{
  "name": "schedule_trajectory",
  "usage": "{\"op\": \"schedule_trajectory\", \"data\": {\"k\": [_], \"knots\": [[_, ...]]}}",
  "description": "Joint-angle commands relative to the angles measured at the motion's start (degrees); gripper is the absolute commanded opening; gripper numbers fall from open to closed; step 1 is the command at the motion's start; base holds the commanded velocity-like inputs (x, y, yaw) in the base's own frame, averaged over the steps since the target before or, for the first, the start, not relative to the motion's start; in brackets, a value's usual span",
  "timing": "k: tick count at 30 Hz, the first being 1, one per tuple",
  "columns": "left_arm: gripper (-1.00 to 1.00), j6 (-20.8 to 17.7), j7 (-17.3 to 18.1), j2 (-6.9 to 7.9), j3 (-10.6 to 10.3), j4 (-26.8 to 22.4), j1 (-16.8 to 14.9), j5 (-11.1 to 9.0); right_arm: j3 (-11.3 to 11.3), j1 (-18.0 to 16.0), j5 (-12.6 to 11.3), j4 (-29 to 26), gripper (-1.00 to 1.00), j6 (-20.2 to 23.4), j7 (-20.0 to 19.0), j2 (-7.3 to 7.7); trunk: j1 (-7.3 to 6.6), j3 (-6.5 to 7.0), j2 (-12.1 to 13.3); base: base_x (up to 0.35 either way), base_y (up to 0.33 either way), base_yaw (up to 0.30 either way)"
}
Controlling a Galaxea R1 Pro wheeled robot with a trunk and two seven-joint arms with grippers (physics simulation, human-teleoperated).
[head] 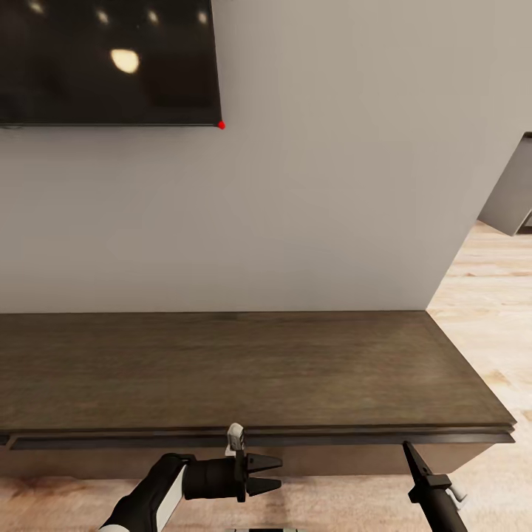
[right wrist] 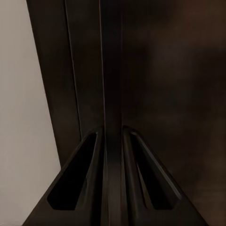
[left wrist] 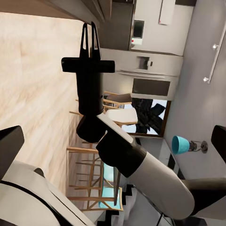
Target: Place each of the two pumpkins and all three candles from the living room inside a cabinet in the living room (use any cabinet), then make sure every cabinet is closed, and position the cauldron so it is next to a table in the living room.
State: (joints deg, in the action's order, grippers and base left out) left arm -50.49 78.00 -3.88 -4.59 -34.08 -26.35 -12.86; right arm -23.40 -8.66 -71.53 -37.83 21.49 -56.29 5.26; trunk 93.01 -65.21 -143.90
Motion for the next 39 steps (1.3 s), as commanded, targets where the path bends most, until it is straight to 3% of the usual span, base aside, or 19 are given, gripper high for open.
{"op": "schedule_trajectory", "data": {"k": [1,39], "knots": [[1.0,-0.58,0.05,0.02,-0.15,-0.01,-0.02,-0.29,-0.06,-0.04,-1.02,-0.05,-1.0,1.1,-0.5,0.01,-0.02,-0.04,-0.02,-0.001,0.0,0.0],[1.0,-0.58,0.05,0.01,-0.33,-0.02,0.04,-0.28,-0.15,-0.04,-0.98,-0.34,-1.0,1.01,-0.99,0.01,-0.02,-0.04,-0.02,-0.077,0.0,0.0]]}}
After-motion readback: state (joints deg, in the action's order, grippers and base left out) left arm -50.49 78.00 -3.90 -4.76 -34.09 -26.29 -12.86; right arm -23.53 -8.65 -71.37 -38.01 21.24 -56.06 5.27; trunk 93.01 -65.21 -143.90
